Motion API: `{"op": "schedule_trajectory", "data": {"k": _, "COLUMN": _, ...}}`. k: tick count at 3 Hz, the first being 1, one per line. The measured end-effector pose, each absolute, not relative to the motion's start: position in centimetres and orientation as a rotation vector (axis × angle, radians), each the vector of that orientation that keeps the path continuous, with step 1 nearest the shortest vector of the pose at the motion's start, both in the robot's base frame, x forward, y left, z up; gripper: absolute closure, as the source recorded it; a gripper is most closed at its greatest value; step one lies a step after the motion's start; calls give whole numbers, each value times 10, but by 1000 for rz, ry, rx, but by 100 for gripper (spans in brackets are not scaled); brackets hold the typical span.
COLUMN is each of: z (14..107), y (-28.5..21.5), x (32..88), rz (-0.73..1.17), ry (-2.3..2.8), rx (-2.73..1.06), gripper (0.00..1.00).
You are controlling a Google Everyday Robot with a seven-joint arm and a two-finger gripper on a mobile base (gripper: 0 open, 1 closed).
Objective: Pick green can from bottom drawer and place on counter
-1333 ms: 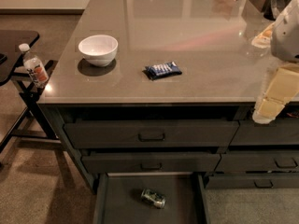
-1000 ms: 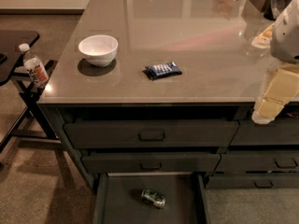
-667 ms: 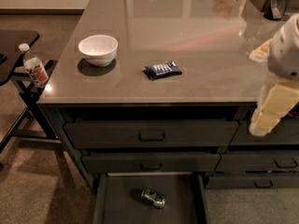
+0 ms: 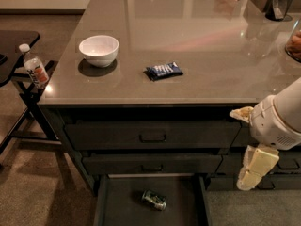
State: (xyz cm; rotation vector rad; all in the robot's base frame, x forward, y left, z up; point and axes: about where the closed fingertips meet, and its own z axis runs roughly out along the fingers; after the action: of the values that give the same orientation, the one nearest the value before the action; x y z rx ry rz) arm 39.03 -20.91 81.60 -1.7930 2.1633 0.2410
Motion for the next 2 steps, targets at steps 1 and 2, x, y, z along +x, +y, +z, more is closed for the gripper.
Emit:
{"op": "schedule_trajectory", "data": {"k": 1, "z": 816, "y": -209, "x": 390, "rz": 241, "ry": 2163, "rx": -1793, "gripper": 0}}
{"op": "schedule_trajectory", "data": {"k": 2, "z": 803, "y": -202, "x": 388, "rz": 274, "ry": 2163, "rx": -1786, "gripper": 0}}
